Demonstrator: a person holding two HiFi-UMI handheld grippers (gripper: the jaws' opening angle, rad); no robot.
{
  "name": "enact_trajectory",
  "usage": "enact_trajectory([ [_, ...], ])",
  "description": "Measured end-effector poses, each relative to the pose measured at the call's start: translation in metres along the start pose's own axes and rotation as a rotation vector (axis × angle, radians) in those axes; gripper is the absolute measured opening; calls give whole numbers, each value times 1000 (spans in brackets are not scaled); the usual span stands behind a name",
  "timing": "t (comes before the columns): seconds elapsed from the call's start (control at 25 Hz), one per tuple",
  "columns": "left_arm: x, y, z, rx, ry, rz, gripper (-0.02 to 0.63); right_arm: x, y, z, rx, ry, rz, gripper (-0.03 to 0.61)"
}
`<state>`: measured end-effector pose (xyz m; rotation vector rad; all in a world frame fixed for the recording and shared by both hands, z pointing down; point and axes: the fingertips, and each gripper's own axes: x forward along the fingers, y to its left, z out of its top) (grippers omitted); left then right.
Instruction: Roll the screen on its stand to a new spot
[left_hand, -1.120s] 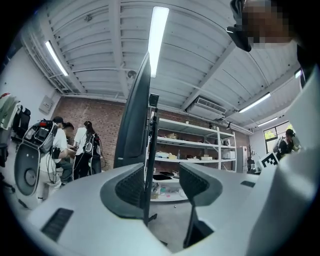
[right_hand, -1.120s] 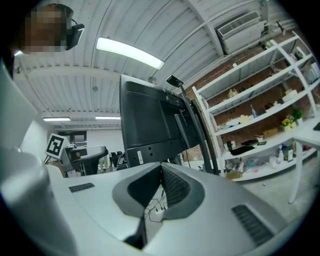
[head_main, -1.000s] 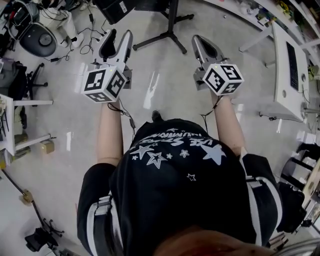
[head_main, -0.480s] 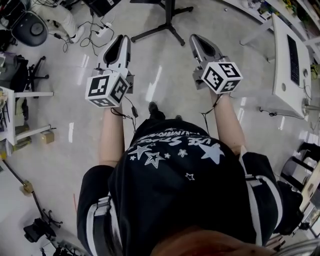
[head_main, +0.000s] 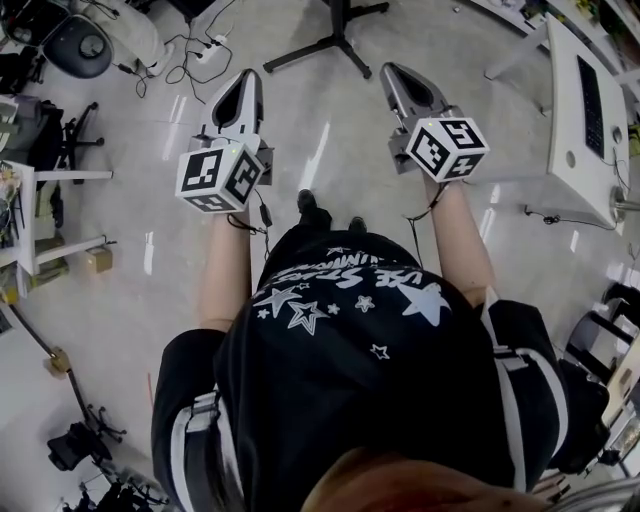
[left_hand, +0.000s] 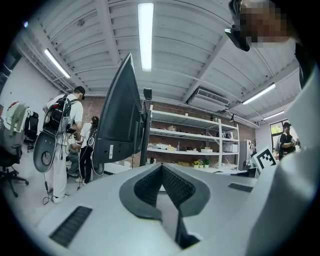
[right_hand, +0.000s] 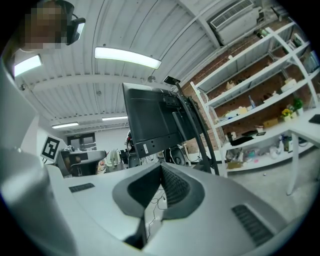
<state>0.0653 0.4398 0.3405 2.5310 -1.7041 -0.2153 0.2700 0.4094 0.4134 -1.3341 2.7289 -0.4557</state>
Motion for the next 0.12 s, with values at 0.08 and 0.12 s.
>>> enact_trajectory([
  [0.08, -6, -8, -2, 6, -2, -3, 12, -7, 2, -2, -4, 2, 6, 6],
  [0.12, -8, -13, -3, 10, -3, -6, 12, -11, 3, -3, -5, 4, 8, 6],
])
